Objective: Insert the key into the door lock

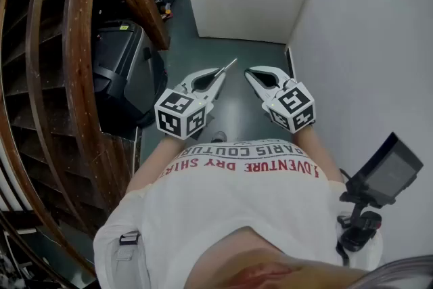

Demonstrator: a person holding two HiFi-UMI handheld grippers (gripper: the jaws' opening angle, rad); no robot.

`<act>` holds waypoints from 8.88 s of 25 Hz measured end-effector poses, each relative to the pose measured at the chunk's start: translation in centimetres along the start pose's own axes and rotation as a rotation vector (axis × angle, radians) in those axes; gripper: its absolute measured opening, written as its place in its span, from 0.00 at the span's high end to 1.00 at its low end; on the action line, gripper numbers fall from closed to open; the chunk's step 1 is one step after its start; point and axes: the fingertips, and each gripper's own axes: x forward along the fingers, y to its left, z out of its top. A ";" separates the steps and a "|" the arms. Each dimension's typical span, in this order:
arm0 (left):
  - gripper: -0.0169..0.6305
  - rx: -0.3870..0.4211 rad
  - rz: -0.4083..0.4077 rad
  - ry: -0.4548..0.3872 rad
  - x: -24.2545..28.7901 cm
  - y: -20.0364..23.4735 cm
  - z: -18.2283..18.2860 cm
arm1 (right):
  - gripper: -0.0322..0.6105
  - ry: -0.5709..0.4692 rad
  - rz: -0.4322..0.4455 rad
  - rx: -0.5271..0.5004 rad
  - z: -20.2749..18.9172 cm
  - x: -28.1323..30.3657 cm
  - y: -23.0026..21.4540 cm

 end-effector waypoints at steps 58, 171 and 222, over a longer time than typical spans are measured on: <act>0.94 -0.102 0.073 -0.062 29.4 50.1 13.7 | 0.95 0.023 -0.132 0.091 3.7 41.4 -40.2; 0.85 -0.870 0.242 -0.403 51.9 78.7 10.9 | 0.75 -0.108 -0.060 0.065 5.9 64.0 -64.7; 0.97 0.080 -0.252 0.093 5.5 -1.1 -5.4 | 0.95 0.001 0.018 0.201 -7.0 0.0 -0.6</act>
